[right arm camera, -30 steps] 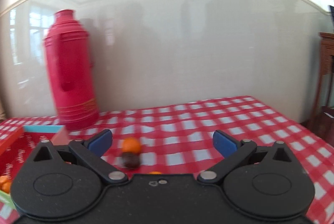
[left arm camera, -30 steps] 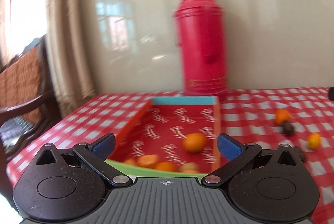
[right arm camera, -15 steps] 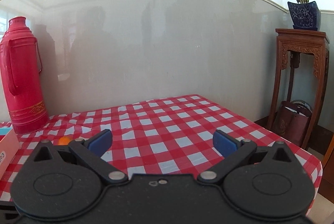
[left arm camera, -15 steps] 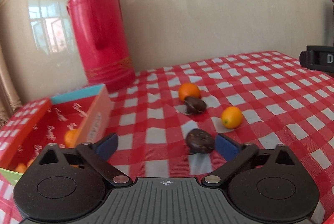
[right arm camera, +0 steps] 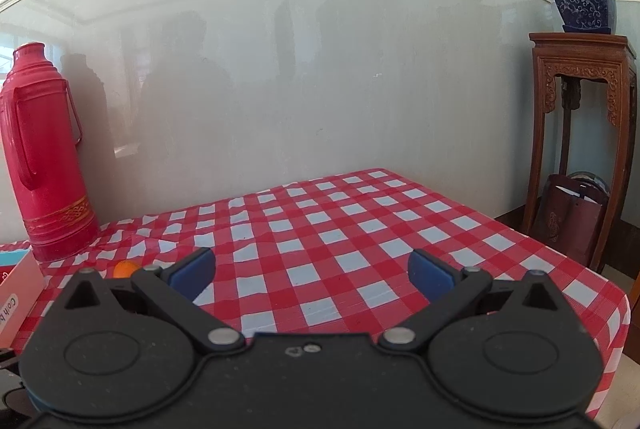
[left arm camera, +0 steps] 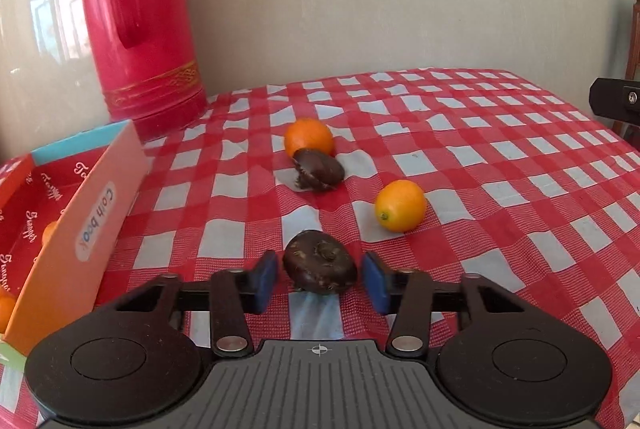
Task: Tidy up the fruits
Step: 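Reach to the pile and grasp a dark brown piece with the left tool, then carry the dark brown piece into the box and open the left tool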
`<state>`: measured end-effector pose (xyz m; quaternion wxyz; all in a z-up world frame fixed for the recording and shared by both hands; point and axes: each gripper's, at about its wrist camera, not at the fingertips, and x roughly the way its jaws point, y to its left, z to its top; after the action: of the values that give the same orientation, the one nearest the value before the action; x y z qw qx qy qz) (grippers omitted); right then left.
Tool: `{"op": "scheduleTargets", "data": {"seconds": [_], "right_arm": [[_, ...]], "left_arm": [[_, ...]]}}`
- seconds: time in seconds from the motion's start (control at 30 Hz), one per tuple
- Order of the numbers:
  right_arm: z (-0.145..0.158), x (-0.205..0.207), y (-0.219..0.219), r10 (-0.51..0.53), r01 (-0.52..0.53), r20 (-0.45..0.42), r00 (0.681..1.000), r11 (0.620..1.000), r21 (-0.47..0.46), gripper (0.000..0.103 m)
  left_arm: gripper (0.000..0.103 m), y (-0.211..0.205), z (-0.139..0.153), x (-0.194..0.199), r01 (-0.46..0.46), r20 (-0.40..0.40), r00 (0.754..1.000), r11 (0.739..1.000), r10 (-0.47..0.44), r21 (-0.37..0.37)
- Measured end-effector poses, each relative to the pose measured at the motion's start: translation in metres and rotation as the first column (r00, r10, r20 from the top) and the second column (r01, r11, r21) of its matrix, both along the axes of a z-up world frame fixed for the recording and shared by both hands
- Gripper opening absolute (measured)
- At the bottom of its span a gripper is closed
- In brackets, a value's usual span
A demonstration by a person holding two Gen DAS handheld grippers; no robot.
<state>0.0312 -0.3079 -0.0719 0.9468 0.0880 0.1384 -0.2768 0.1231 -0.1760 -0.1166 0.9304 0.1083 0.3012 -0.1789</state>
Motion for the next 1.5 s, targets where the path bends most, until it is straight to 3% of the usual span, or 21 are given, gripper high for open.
{"op": "scheduleTargets", "data": {"seconds": [0.1,0.23,0.5,0.77,0.9,1.0,1.17,1.33,1.43,1.5], "right_arm": [[-0.001,0.0,0.002,-0.023,0.023,-0.004,1.0,1.0,-0.011,0.097],[-0.001,0.0,0.002,-0.048,0.048,-0.008,0.999,0.999,-0.021,0.097],[-0.002,0.002,0.006,-0.022,0.022,-0.015,1.0,1.0,-0.017,0.097],[-0.004,0.009,0.015,0.02,-0.02,-0.028,0.999,1.0,-0.012,0.097],[-0.005,0.013,0.022,0.04,-0.041,-0.033,0.999,0.999,-0.019,0.097],[-0.006,0.017,0.028,0.058,-0.059,-0.038,0.998,0.998,-0.017,0.097],[-0.009,0.025,0.037,0.092,-0.092,-0.055,0.994,0.996,-0.014,0.097],[-0.011,0.033,0.047,0.119,-0.121,-0.071,0.99,0.992,-0.02,0.097],[-0.013,0.038,0.051,0.128,-0.13,-0.079,0.989,0.991,-0.016,0.097],[-0.014,0.041,0.054,0.136,-0.137,-0.087,0.987,0.99,-0.008,0.097]], "left_arm": [[0.039,-0.001,0.0,0.0,0.001,-0.006,1.0,1.0,-0.001,-0.008],[0.039,0.001,0.001,-0.002,-0.006,0.003,1.0,1.0,0.006,-0.01],[0.039,0.012,0.016,-0.013,-0.058,0.126,0.99,0.998,0.058,-0.003],[0.039,0.043,0.038,-0.018,-0.188,0.275,0.945,0.982,0.179,0.005],[0.039,0.078,0.049,-0.009,-0.317,0.301,0.902,0.948,0.308,-0.023],[0.039,0.105,0.051,0.005,-0.407,0.278,0.875,0.913,0.397,-0.024],[0.039,0.146,0.043,0.037,-0.523,0.14,0.843,0.852,0.519,-0.007],[0.04,0.173,0.036,0.053,-0.578,0.04,0.815,0.816,0.577,-0.001],[0.054,0.18,0.038,0.052,-0.589,0.034,0.807,0.808,0.59,-0.015],[0.076,0.185,0.041,0.047,-0.61,0.059,0.79,0.792,0.61,-0.02]]}}
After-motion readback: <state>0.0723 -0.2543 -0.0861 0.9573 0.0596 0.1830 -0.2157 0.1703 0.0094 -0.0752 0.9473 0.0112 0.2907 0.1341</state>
